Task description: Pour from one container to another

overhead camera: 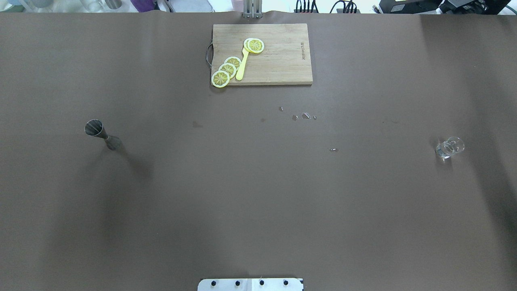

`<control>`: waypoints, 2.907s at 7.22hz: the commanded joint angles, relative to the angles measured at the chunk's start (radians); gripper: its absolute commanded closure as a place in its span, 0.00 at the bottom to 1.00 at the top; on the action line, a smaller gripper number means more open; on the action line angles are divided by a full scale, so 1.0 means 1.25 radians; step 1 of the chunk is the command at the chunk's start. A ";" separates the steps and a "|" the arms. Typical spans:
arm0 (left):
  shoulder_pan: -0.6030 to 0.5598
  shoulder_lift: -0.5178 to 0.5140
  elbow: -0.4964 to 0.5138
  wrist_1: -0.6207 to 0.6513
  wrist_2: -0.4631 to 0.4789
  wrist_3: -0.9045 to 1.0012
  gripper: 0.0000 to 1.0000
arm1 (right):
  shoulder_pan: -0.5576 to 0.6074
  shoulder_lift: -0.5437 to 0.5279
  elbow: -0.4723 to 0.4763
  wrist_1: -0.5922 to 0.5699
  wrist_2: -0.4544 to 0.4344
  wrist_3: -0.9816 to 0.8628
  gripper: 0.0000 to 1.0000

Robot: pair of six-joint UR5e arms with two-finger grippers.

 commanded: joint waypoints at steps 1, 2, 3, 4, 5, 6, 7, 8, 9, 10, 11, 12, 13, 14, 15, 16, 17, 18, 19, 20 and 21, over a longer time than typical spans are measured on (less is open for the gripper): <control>0.120 -0.015 -0.048 -0.081 0.134 -0.147 0.03 | -0.049 -0.001 -0.003 0.037 0.010 -0.018 0.00; 0.174 -0.028 -0.051 -0.117 0.208 -0.204 0.03 | -0.078 0.008 -0.012 0.038 0.010 -0.021 0.00; 0.227 -0.034 -0.057 -0.144 0.290 -0.229 0.03 | -0.089 0.024 -0.010 0.039 0.019 -0.027 0.00; 0.286 -0.032 -0.056 -0.220 0.372 -0.262 0.03 | -0.099 0.037 -0.008 0.039 0.025 -0.029 0.00; 0.350 -0.019 -0.056 -0.289 0.465 -0.293 0.03 | -0.110 0.034 -0.007 0.040 0.048 -0.028 0.00; 0.423 -0.011 -0.056 -0.313 0.577 -0.322 0.03 | -0.135 0.028 -0.013 0.085 0.051 -0.027 0.00; 0.513 -0.007 -0.056 -0.318 0.727 -0.365 0.03 | -0.157 0.023 -0.018 0.157 0.051 -0.016 0.00; 0.562 -0.003 -0.056 -0.322 0.819 -0.388 0.03 | -0.162 0.022 -0.029 0.184 0.053 -0.021 0.00; 0.594 0.008 -0.050 -0.341 0.862 -0.447 0.03 | -0.168 0.022 -0.038 0.202 0.062 -0.027 0.00; 0.619 0.047 -0.028 -0.422 0.903 -0.484 0.03 | -0.187 0.022 -0.069 0.269 0.064 -0.028 0.00; 0.635 0.062 0.042 -0.554 0.960 -0.487 0.03 | -0.200 0.024 -0.127 0.343 0.064 -0.023 0.00; 0.665 0.059 0.122 -0.673 1.015 -0.485 0.03 | -0.207 0.034 -0.165 0.403 0.083 -0.026 0.00; 0.678 0.059 0.135 -0.683 1.044 -0.488 0.03 | -0.221 0.039 -0.190 0.425 0.106 -0.018 0.00; 0.696 0.056 0.153 -0.690 1.072 -0.491 0.03 | -0.224 0.067 -0.209 0.427 0.145 -0.020 0.00; 0.701 0.052 0.168 -0.692 1.091 -0.492 0.03 | -0.226 0.068 -0.244 0.463 0.149 -0.037 0.00; 0.711 0.042 0.190 -0.714 1.092 -0.491 0.03 | -0.225 0.073 -0.284 0.557 0.159 -0.027 0.00; 0.713 0.033 0.206 -0.721 1.092 -0.491 0.03 | -0.218 0.071 -0.286 0.568 0.186 -0.027 0.00; 0.717 0.032 0.217 -0.721 1.110 -0.492 0.03 | -0.205 0.071 -0.281 0.574 0.186 -0.027 0.00; 0.733 0.032 0.228 -0.722 1.149 -0.495 0.03 | -0.184 0.067 -0.280 0.607 0.186 -0.001 0.00; 0.747 0.032 0.236 -0.718 1.152 -0.535 0.03 | -0.180 0.060 -0.297 0.697 0.177 0.095 0.00; 0.761 0.027 0.238 -0.717 1.168 -0.548 0.03 | -0.182 0.067 -0.332 0.788 0.163 0.176 0.00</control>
